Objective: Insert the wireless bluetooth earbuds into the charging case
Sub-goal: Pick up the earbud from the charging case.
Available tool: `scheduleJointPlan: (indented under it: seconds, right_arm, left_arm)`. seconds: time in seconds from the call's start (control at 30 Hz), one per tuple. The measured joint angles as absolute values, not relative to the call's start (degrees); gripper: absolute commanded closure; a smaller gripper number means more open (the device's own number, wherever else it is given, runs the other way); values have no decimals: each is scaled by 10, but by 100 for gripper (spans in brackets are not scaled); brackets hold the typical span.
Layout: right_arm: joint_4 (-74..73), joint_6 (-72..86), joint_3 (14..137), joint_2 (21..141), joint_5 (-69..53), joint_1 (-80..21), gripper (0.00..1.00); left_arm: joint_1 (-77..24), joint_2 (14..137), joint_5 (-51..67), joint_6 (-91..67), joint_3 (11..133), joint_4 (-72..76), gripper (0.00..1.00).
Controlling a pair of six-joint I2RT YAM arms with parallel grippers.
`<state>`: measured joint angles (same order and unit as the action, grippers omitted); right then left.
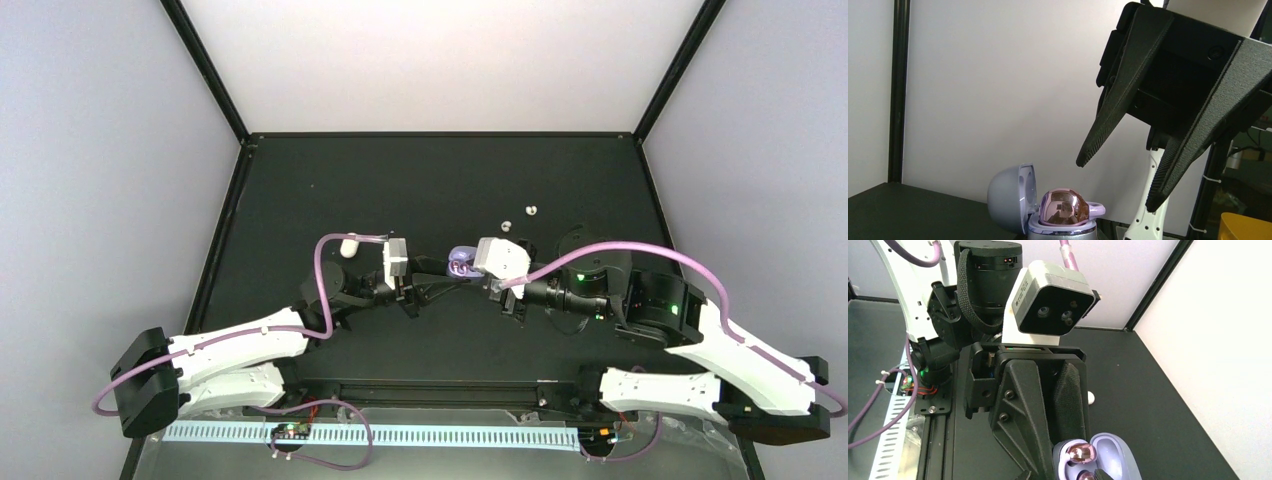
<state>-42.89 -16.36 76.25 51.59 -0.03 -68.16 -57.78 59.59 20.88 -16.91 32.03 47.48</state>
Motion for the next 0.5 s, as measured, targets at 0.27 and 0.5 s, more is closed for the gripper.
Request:
scheduleJointPlan:
  seconds: [0.27, 0.5]
  right_arm:
    - [-420, -181, 760, 521, -1, -689, 72]
    - [-419, -182, 752, 521, -3, -691, 73]
  left_arm:
    - [-578, 596, 208, -169, 320, 467, 98]
    - [-578, 596, 208, -169, 320, 466, 98]
